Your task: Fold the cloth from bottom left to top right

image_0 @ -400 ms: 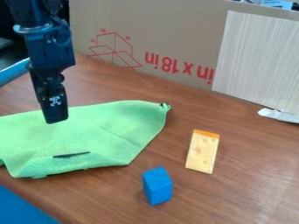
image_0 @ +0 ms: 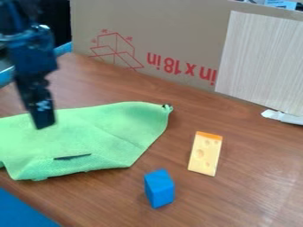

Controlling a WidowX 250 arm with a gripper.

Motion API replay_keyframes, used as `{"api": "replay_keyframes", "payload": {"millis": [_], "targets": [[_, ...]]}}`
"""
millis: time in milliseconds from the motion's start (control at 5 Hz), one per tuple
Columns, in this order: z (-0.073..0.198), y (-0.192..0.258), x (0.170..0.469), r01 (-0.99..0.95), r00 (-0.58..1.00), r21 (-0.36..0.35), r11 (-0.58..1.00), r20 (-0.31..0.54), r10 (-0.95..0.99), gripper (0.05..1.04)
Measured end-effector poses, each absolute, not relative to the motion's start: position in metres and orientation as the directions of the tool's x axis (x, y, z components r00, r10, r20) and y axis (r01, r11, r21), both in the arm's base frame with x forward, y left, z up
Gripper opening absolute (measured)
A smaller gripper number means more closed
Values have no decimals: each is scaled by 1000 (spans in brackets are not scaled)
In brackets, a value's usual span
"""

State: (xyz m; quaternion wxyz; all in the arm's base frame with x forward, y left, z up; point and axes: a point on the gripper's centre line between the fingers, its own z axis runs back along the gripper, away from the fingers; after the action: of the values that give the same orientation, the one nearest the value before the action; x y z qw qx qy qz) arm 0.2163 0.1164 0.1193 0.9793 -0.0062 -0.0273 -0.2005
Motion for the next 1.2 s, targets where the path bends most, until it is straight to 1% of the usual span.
{"api": "replay_keyframes", "payload": {"millis": [200, 400, 600, 800, 1000, 1200], "targets": [[105, 137, 204, 309, 950, -88, 947, 69, -304, 1001], [102, 159, 192, 210, 976, -77, 975, 83, -204, 1001], [97, 182, 184, 111, 988, -50, 993, 114, -105, 1001], [92, 204, 175, 31, 991, 6, 999, 132, -32, 1001], [85, 227, 163, -115, 987, 137, 984, 126, 98, 1001], [82, 245, 156, -190, 972, 211, 959, 176, 154, 1001]]}}
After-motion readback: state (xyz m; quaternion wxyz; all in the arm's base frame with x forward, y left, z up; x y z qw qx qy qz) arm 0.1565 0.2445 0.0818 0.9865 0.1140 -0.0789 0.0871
